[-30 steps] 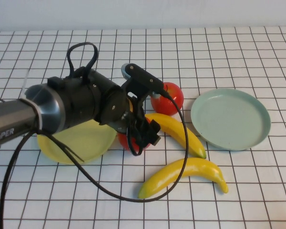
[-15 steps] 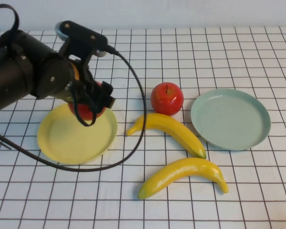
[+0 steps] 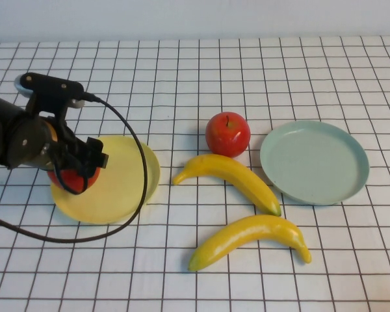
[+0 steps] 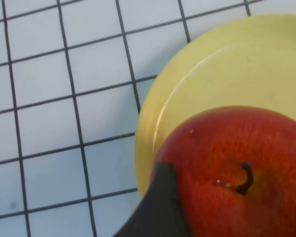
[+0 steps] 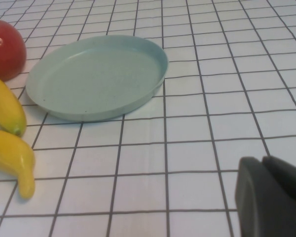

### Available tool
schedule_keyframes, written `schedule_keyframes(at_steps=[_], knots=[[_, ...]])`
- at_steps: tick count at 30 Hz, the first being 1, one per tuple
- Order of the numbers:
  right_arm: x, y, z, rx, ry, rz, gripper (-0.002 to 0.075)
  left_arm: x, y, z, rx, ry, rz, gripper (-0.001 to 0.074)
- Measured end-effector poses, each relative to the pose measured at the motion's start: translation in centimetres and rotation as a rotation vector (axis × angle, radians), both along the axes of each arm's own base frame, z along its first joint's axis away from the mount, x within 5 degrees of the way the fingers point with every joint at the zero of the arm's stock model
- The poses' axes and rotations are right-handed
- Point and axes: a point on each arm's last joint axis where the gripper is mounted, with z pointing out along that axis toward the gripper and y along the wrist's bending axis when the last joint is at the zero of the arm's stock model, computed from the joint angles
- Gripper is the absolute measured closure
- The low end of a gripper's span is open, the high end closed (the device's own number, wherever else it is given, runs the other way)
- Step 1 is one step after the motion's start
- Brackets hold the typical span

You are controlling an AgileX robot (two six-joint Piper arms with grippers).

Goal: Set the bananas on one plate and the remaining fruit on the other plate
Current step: Put one type of fruit in the left plate

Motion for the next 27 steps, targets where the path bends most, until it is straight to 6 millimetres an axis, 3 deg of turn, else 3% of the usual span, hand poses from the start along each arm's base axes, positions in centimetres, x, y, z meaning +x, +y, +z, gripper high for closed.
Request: schedule_keyframes(at_steps=[11, 27], knots=[[0.0, 0.0, 0.0, 0.000, 0.000, 0.000, 0.0741, 0.7, -0.3, -1.1, -0.023, -0.007, -0.003, 0.0161], [0.0, 0.0, 0.0, 0.000, 0.000, 0.000, 0.0741, 0.9, -0.5, -1.0, -0.036, -0.030, -0.010, 0.0161]])
